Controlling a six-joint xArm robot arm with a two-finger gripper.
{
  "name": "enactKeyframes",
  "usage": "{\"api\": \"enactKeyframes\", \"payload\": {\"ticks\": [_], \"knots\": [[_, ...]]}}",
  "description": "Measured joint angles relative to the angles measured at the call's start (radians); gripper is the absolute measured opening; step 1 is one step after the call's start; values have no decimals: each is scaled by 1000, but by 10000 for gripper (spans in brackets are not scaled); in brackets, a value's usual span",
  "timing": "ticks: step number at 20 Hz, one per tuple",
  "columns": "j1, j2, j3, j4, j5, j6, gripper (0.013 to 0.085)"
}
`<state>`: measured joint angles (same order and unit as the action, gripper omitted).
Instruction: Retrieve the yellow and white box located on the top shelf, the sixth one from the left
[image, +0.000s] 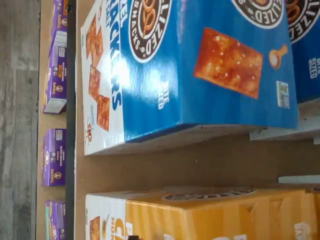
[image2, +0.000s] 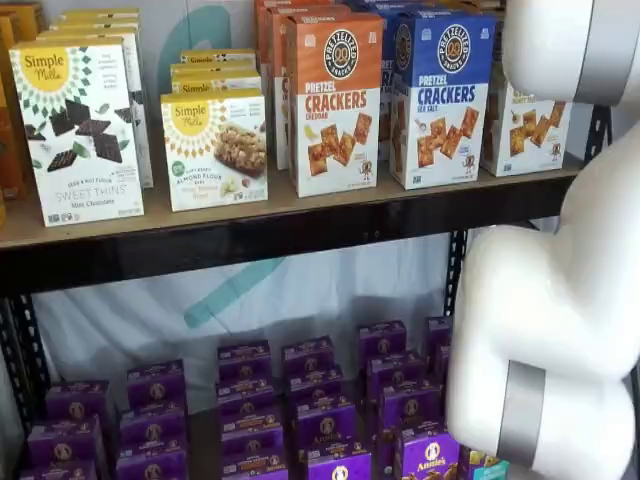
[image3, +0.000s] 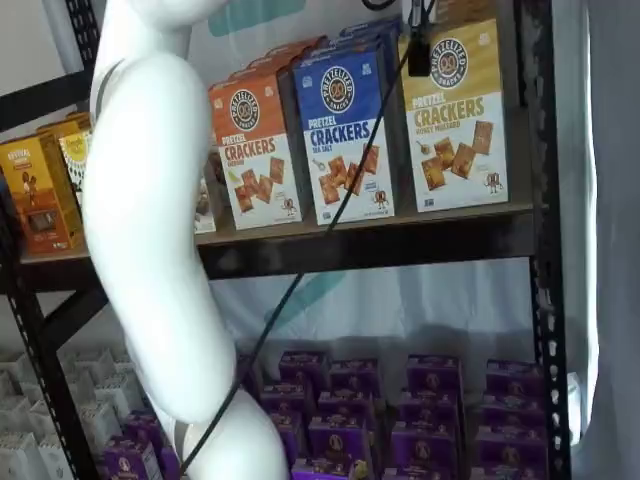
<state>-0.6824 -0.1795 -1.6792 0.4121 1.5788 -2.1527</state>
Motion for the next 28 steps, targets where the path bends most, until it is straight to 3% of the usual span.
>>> {"api": "enactKeyframes", "payload": {"ticks": [3,15,20,28], "knots": [[4,6,-9,-8,4,2,850],[38,54,-84,-107,75,19,850],[57,67,-109,-173,102,20,850],[70,81,-130,-223,141,22,850]]}}
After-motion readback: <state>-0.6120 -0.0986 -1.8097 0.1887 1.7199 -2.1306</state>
